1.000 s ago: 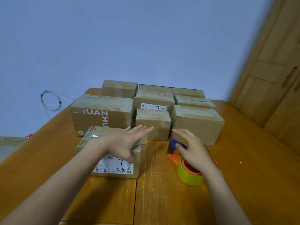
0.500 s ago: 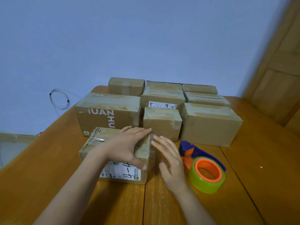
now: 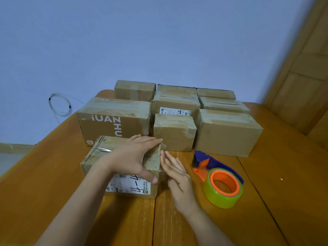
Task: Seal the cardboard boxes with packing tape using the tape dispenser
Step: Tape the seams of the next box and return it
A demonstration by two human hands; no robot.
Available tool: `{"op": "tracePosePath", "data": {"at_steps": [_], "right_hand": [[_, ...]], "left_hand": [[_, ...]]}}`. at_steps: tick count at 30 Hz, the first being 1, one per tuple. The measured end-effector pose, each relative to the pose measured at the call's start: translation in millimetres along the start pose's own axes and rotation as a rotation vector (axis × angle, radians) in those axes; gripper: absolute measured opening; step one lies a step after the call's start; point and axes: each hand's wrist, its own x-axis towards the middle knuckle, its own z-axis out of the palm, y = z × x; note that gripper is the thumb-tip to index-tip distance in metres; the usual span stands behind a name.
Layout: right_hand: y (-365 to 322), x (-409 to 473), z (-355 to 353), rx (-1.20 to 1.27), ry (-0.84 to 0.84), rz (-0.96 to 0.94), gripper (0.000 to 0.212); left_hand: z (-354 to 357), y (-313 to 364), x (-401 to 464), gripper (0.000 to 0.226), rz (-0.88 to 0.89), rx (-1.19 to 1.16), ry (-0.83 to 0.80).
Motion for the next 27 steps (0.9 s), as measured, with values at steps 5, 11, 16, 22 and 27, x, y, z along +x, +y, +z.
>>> {"op": "tracePosePath", "data": {"at_steps": [5,11,16,22,27], "right_hand": [[-0.9,6.6,-2.4,0.031,0.155,0.001,0.047],[-14.8,46.9,-4.7,0.185,0.464,0.118,0.033],[-13.5,59.0,8.8,0.322,0.248,0.265,0.027],[-6.7,52.9,8.9,0.424,0.236,0.294,0.022],[-5.3,55.8,11.0,0.491,0.264,0.327,0.014]], "left_hand": [[-1.3,2.8,-1.2,0.146,-0.006,0.004,-0.001],[-2.1,5.3,-1.6,0.146,-0.007,-0.011,-0.001],[-1.2,6.5,-0.9,0.130,-0.001,-0.017,0.027],[0.4,3.6,-1.1,0.125,-0.004,-0.044,0.027],[-0.3,2.4,-1.8,0.125,0.013,-0.076,0.045]]}}
